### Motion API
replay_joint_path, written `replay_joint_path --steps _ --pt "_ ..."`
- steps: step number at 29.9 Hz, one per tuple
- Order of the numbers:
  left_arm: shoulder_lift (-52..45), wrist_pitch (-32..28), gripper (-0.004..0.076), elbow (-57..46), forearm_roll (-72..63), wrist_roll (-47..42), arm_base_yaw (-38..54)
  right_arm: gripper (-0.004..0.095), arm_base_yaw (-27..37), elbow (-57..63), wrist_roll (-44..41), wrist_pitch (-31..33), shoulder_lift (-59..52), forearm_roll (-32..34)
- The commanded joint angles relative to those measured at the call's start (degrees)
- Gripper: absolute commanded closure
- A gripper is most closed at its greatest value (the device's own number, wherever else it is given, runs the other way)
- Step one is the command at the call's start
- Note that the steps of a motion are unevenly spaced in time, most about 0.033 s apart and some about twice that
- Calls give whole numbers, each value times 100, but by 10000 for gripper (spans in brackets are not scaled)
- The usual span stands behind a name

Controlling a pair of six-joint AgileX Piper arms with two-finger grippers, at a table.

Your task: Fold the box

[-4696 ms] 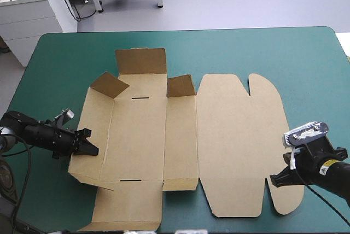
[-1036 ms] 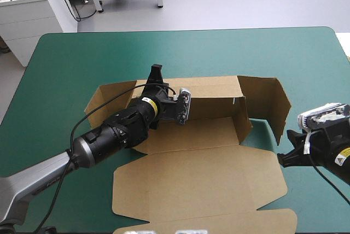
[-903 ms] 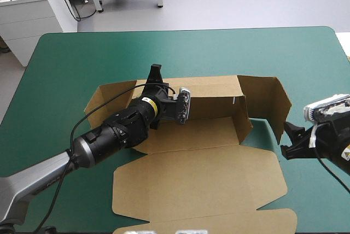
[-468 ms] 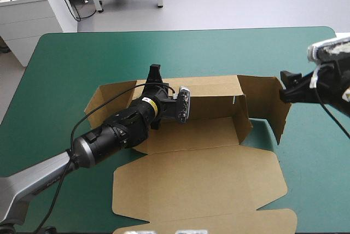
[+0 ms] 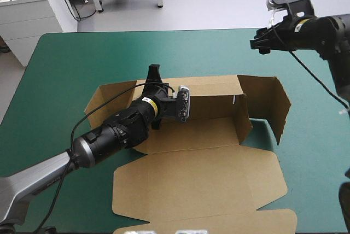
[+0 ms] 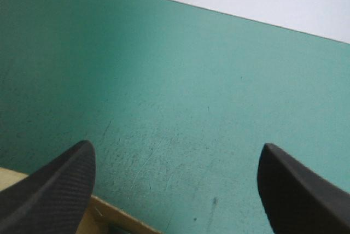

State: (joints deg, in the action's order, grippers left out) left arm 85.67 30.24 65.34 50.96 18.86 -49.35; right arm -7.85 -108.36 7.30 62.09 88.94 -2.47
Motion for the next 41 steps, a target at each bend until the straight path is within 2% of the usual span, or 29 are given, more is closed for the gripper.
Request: replay_joint_path --steps 1,6,11,16,27,41 --pt "-29 -69 732 -45 -573 -97 -89 160 29 -649 9 17 397 -29" --pt "-29 -79 732 -45 -549 -97 -89 160 98 -1155 -196 317 1124 -93" --pt "-29 -79 732 -45 -559 -97 -89 160 423 -1205 -182 801 1606 -882" --pt "-29 -77 732 -45 -571 -97 -89 166 604 -1063 -307 961 1819 -1095" --pt "-29 -88 732 -45 -571 -97 -89 170 604 -282 -316 961 1629 -1041" --pt "-29 -80 732 -45 -571 -97 -89 171 604 924 39 961 650 -977"
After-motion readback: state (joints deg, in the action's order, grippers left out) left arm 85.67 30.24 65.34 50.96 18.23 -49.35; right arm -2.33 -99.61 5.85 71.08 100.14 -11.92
